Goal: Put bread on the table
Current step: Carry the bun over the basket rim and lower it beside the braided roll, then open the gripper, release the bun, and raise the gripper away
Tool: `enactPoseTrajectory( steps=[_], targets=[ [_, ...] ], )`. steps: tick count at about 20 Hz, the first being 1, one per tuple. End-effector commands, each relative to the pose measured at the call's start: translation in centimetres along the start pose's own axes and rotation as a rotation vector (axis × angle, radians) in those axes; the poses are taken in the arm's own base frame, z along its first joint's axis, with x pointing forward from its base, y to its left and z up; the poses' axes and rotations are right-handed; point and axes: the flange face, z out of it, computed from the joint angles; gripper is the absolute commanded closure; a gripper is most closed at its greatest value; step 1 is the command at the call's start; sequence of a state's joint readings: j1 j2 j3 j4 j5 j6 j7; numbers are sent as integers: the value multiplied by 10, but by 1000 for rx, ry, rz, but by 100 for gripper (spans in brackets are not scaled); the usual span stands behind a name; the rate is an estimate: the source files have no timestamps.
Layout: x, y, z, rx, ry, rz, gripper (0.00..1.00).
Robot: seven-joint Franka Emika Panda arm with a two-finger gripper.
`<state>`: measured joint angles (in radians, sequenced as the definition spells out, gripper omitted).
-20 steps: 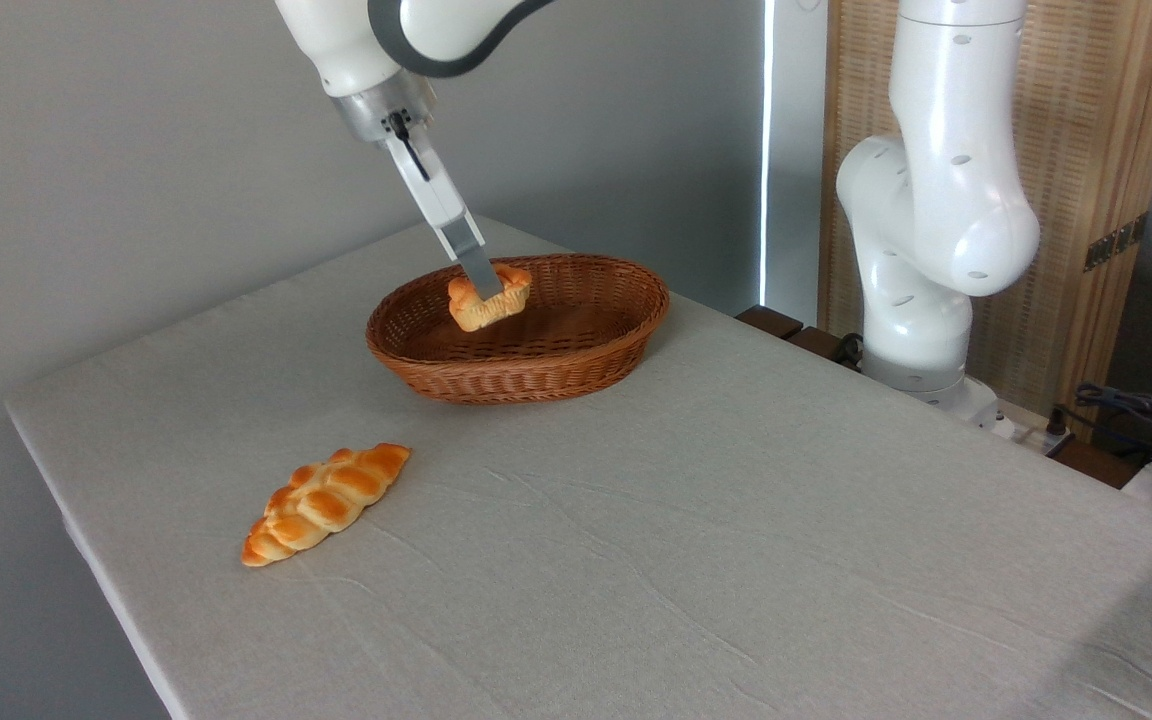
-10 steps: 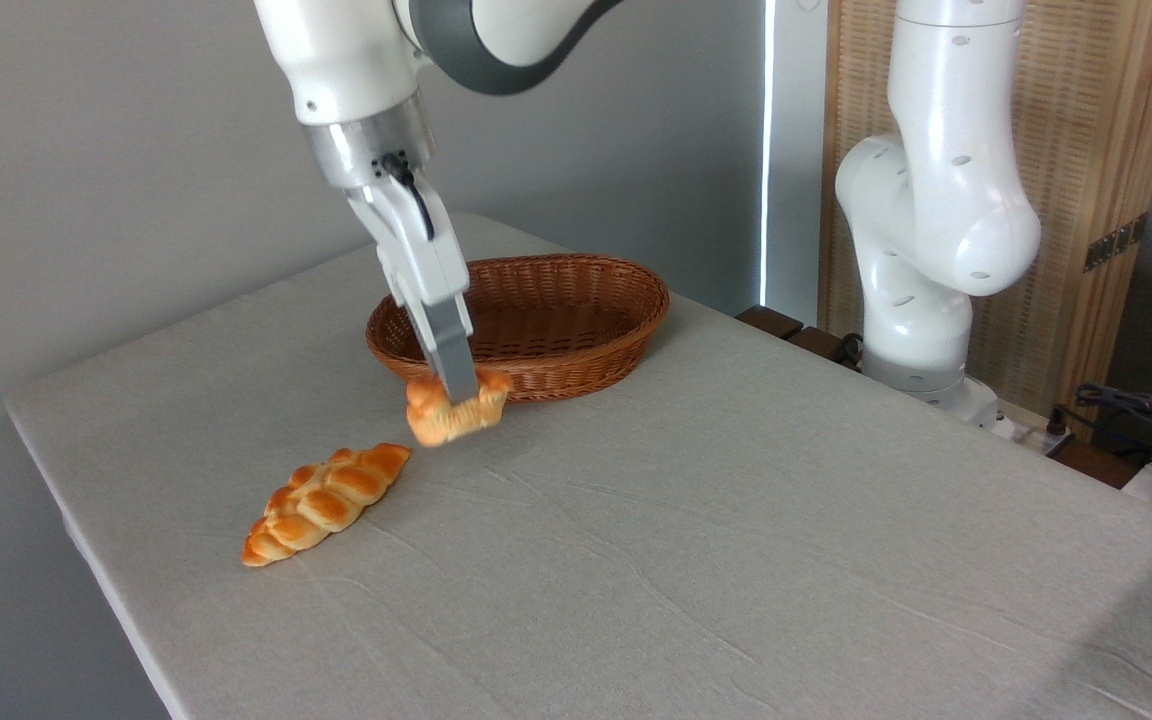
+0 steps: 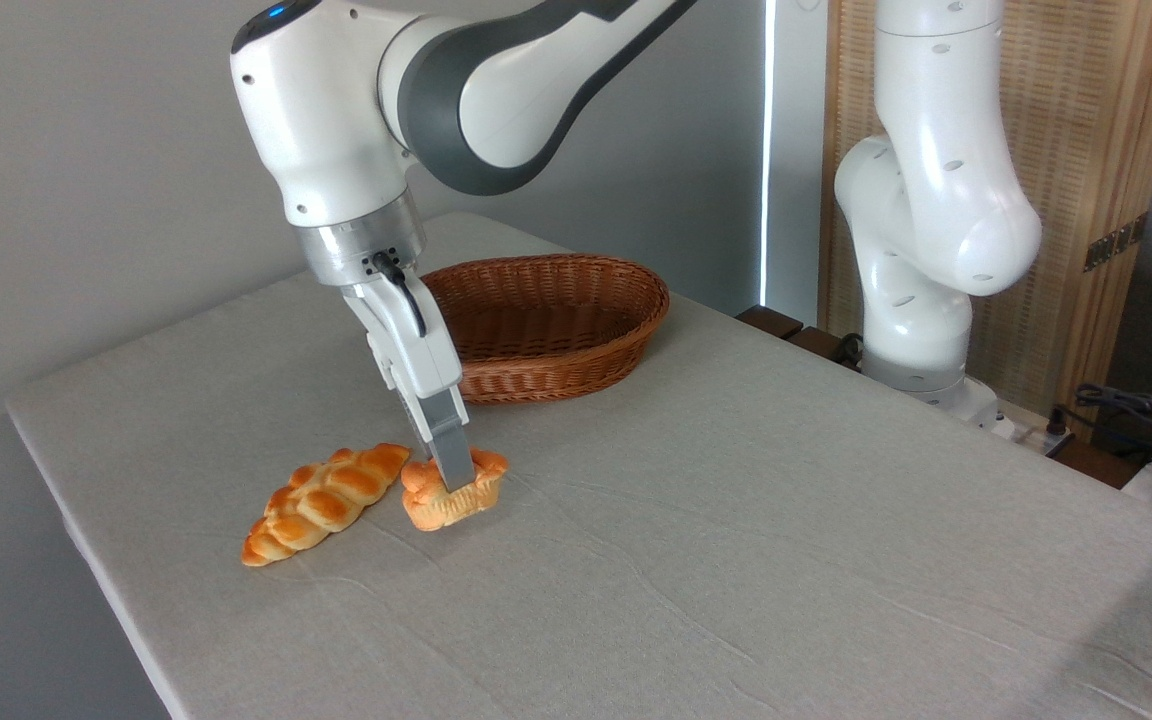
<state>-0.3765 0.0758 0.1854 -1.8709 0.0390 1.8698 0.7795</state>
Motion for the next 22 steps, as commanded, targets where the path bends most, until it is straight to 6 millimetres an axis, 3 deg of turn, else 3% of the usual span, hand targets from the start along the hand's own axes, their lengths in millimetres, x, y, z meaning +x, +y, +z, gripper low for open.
enactPoseTrajectory(
  steps=[1, 12, 14, 18, 19, 22],
  targets=[
    [1, -2, 2, 15, -2, 7, 0],
    [5, 1, 6, 7, -3, -3, 0],
    [3, -1, -11, 20, 29, -11, 0],
    [-17, -17, -74, 5, 201, -116, 0],
    [-21, -19, -97, -3, 249, -179, 0],
    [-30, -19, -132, -15, 243, -244, 0]
  ],
)
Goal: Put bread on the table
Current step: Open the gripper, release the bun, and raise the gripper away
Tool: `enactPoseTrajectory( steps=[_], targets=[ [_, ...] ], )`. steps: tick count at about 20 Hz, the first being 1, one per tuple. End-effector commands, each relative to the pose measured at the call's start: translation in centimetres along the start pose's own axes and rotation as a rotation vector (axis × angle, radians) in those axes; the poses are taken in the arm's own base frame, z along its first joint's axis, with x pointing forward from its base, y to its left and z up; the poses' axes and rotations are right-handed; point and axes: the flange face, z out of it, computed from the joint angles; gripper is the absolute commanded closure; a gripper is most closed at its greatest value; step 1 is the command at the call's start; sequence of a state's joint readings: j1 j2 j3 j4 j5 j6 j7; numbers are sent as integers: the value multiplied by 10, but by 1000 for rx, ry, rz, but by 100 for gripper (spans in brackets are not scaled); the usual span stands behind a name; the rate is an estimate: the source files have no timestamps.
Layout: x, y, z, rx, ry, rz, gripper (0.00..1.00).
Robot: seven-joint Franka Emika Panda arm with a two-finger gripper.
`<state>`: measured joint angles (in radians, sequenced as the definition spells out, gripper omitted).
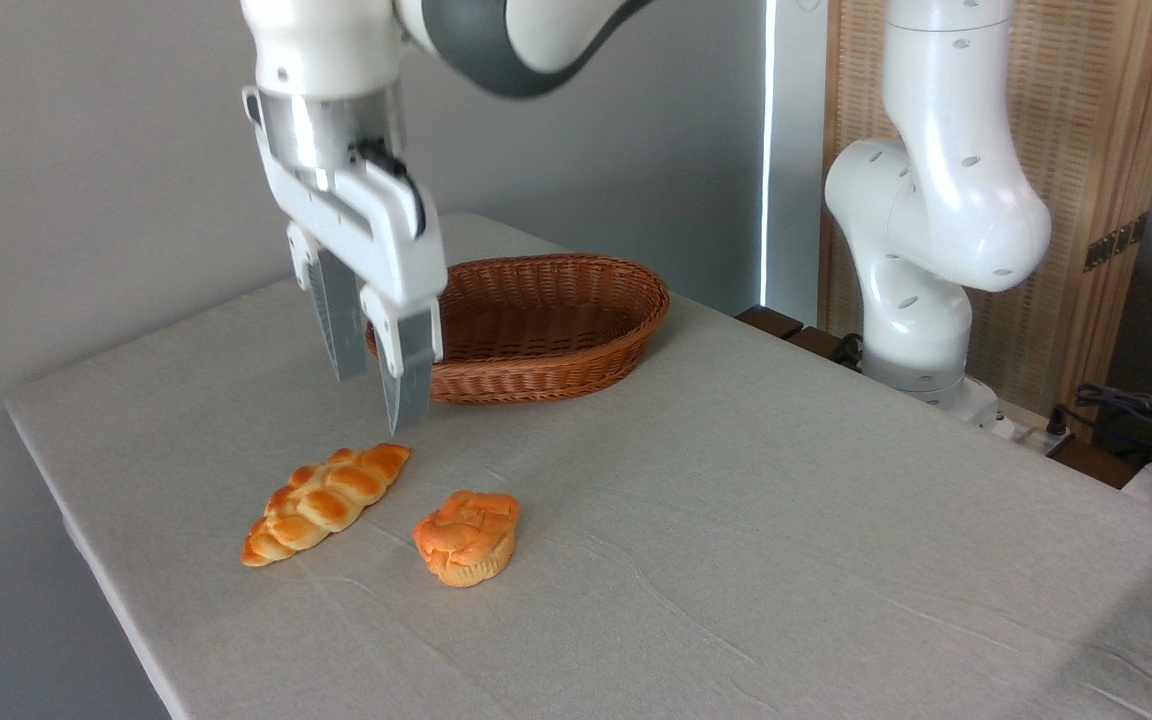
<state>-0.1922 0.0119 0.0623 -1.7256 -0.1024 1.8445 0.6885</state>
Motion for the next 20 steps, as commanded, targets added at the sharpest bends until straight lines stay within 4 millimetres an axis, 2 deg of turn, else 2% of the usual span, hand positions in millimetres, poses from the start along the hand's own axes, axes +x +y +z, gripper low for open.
enactPoseTrajectory(
  steps=[1, 4, 11, 20],
  targets=[
    [-1, -4, -37, -26, 5, -70, 0],
    [-4, -5, -47, -31, 0, -77, 0],
    [-6, -2, -39, -16, -50, -88, 0],
    [-15, -6, -40, 28, -129, -86, 0]
  ],
)
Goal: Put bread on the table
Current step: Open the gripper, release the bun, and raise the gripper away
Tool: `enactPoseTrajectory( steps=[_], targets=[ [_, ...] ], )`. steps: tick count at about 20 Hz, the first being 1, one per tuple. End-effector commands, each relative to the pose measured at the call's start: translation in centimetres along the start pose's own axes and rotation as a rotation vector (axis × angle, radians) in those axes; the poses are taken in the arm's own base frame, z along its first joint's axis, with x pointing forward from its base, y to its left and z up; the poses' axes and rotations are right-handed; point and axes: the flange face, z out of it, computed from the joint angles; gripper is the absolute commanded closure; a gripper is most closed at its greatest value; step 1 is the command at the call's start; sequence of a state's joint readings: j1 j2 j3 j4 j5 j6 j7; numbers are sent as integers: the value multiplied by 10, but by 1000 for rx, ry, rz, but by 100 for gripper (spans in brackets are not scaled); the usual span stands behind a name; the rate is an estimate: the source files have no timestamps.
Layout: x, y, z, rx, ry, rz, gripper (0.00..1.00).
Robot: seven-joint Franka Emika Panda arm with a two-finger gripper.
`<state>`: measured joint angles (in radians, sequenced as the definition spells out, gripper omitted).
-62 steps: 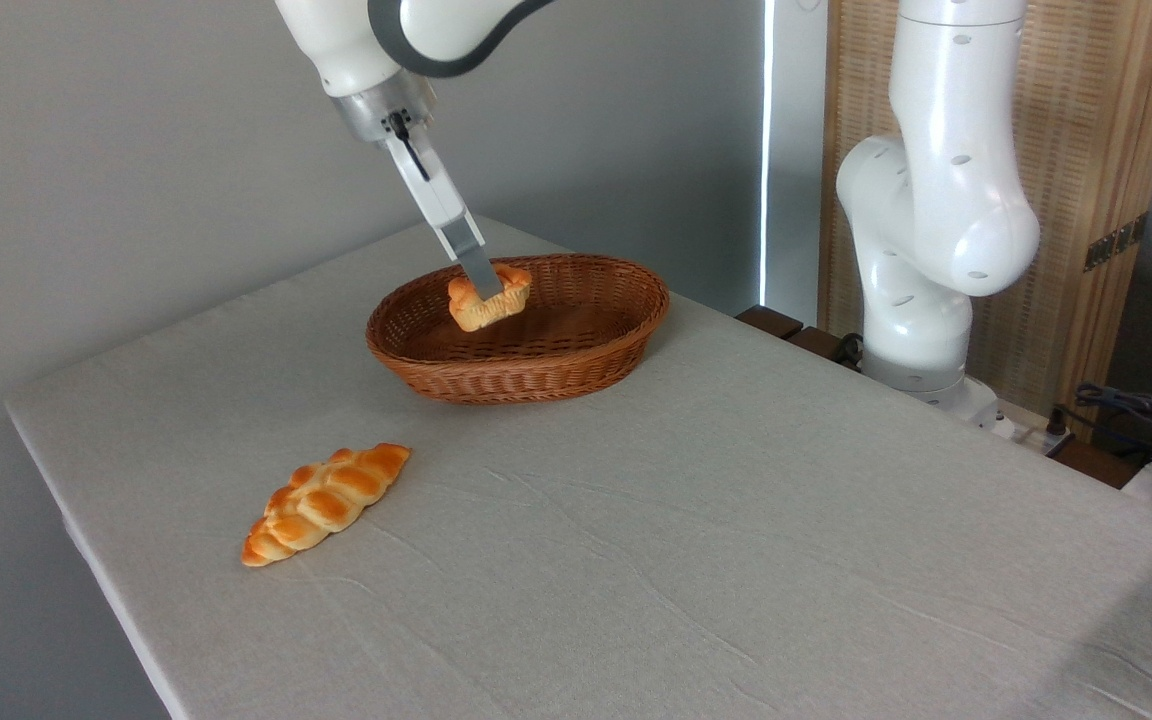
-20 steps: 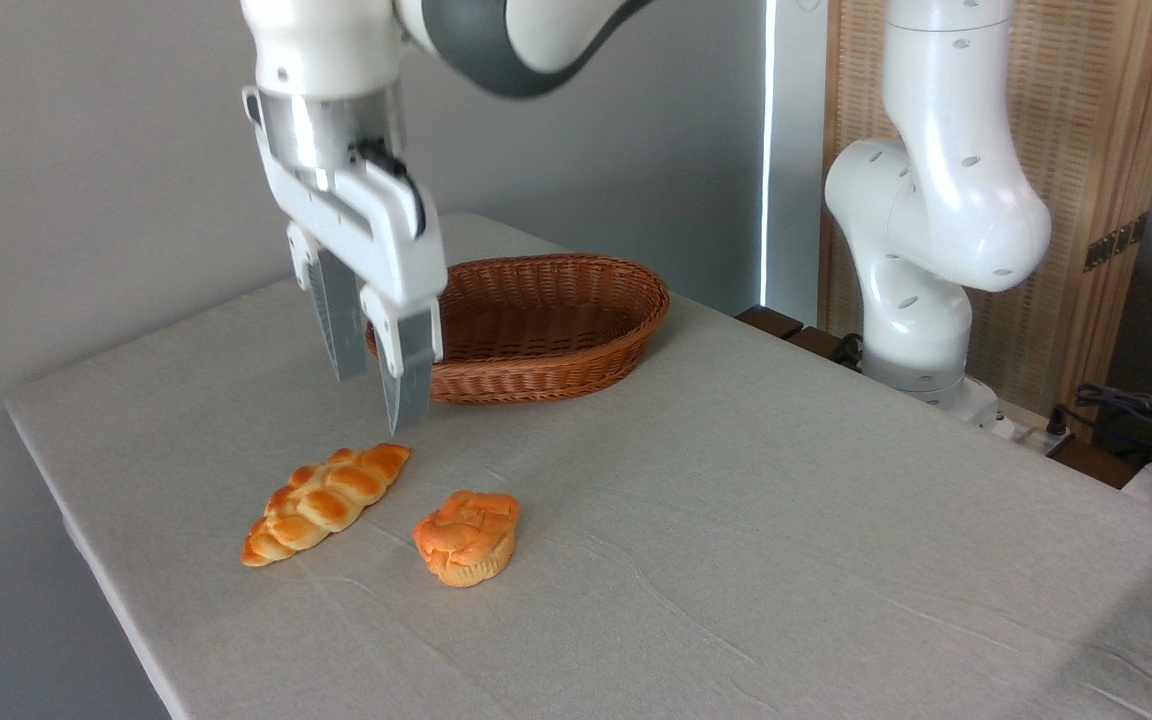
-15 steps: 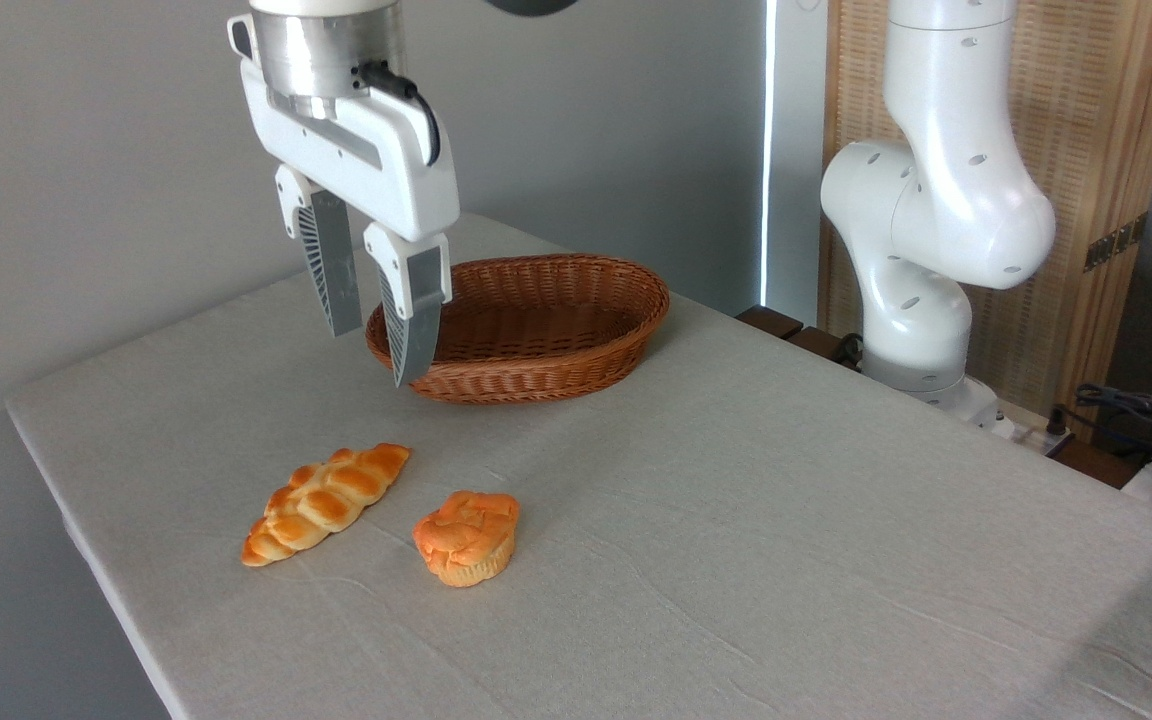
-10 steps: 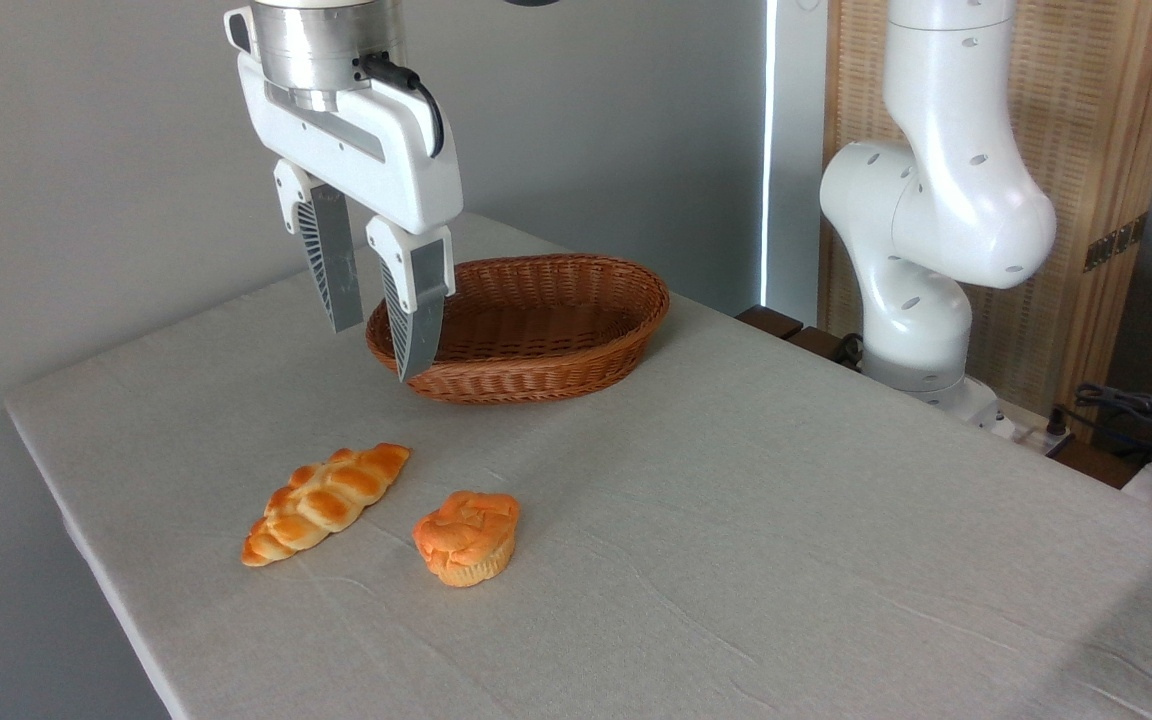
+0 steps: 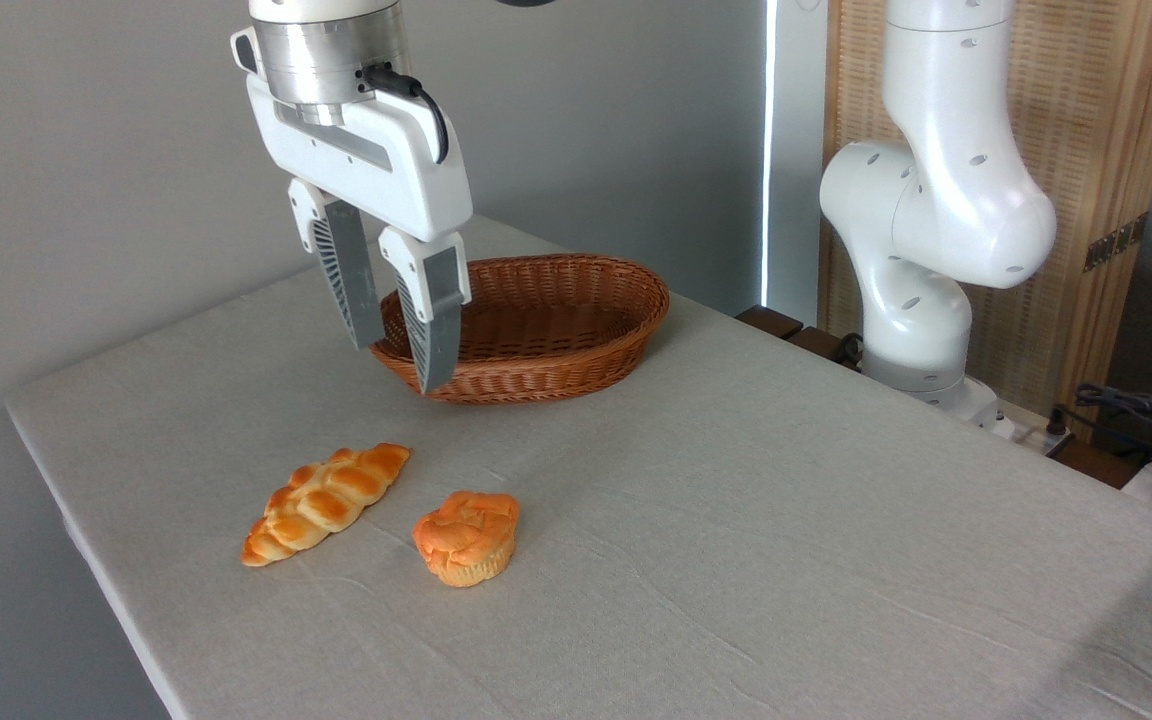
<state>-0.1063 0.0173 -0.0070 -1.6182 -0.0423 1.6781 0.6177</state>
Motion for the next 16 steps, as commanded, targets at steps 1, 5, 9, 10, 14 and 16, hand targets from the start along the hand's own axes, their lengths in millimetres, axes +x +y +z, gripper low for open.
enactPoseTrajectory(
  steps=[1, 5, 9, 10, 14, 16],
  targets=[
    [-8, -6, -7, 23, -39, -43, 0],
    [-18, -17, -9, 17, -39, -71, 0],
    [-24, -22, -9, 4, -47, -84, 0],
    [-24, -22, -9, 2, -50, -82, 0],
    [-22, -19, -8, 1, -51, -73, 0],
    [-21, -18, -9, 2, -50, -65, 0]
  ],
)
